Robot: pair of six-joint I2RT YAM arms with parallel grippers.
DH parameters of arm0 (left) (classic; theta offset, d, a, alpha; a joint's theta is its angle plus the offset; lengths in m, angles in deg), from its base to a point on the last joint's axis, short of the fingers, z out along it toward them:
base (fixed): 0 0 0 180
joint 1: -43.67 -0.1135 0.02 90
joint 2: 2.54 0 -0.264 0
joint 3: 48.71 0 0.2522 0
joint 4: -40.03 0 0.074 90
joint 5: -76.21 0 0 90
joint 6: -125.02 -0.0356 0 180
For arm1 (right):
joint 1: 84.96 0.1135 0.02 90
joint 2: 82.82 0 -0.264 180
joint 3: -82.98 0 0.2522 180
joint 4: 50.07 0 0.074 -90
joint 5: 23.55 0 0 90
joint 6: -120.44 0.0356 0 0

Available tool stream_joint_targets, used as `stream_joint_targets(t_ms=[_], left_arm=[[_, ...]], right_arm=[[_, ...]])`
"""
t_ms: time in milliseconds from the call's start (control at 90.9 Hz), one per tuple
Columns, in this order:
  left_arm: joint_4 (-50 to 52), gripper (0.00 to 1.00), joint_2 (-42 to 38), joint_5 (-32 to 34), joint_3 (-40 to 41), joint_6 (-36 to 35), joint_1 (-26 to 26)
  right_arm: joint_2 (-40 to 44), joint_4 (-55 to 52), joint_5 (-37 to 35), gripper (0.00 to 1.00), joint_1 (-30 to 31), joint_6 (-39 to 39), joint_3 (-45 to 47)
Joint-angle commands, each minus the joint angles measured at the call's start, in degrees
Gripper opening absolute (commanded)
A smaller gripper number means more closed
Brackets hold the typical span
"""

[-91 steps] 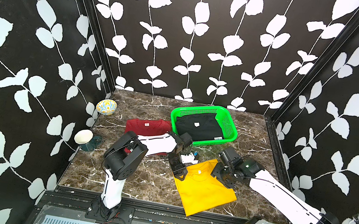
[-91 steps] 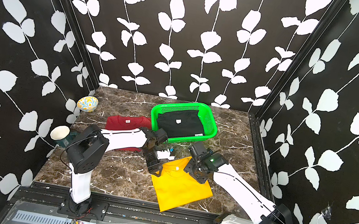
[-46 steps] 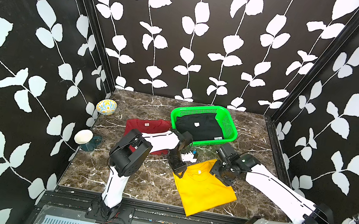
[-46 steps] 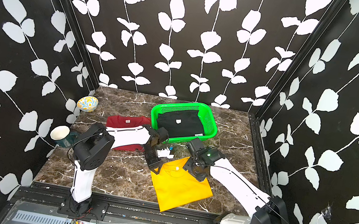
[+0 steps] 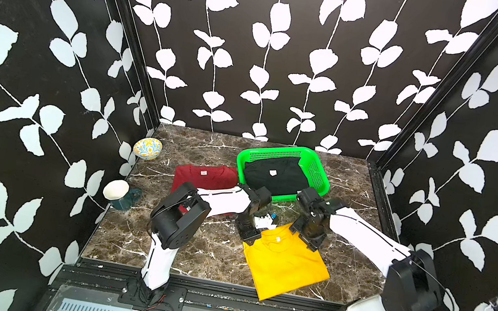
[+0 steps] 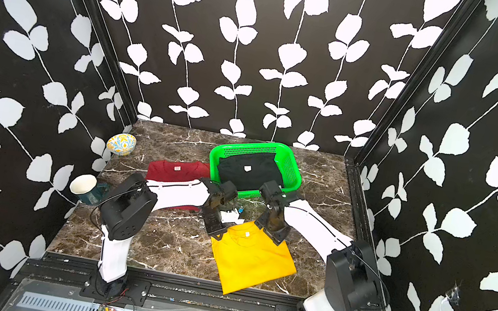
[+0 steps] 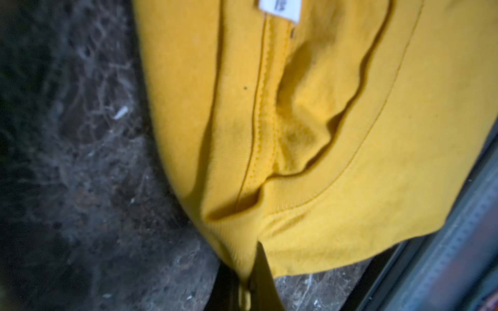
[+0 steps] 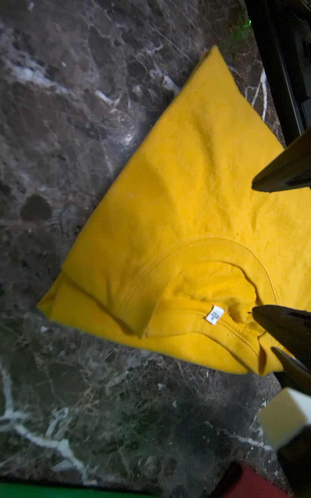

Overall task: Put the folded t-shirts into the basket
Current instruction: Pick up the T-shirt from the center of the board.

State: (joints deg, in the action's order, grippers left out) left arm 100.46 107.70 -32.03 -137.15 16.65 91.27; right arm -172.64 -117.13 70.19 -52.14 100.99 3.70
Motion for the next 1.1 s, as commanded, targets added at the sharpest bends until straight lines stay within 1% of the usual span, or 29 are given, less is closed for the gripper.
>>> stream_joint_targets(t_ms=[0,77,264,594,671,726,869,1089], left_arm=[[-4.1,0.0,-5.7,5.5,1.5,-1.6,2.5],[-5.6,0.0,-7.5,7.0,2.2,-2.0,3.6],[-8.0,0.0,-11.0,13.4,3.2,-5.5,7.2],[-14.7,0.0,-16.6,21.7,8.6,-13.8,13.7],[-15.6,0.0,-16.9,23.1,9.3,-15.0,14.6],[-16.0,0.0,-17.1,23.8,9.7,-15.7,15.0],[-18.1,0.0,-18.7,25.5,11.2,-17.8,15.7],[-20.9,0.0,-22.3,26.2,14.1,-20.9,16.4]], right_arm=[[-3.3,-3.6,0.1,0.69,-0.5,-2.5,-4.2],[-5.8,-4.2,0.1,0.7,-1.0,-2.8,-5.8],[-10.4,-4.8,-0.1,0.7,-2.3,-3.7,-9.1],[-17.9,-5.9,2.1,0.72,-3.0,-5.1,-14.4],[-18.4,-6.1,2.3,0.72,-3.1,-5.2,-15.1],[-18.7,-6.2,2.2,0.75,-3.1,-5.2,-15.3],[-19.9,-6.5,3.0,0.76,-4.1,-6.0,-15.1],[-19.9,-5.9,3.6,0.77,-5.9,-6.8,-14.3]])
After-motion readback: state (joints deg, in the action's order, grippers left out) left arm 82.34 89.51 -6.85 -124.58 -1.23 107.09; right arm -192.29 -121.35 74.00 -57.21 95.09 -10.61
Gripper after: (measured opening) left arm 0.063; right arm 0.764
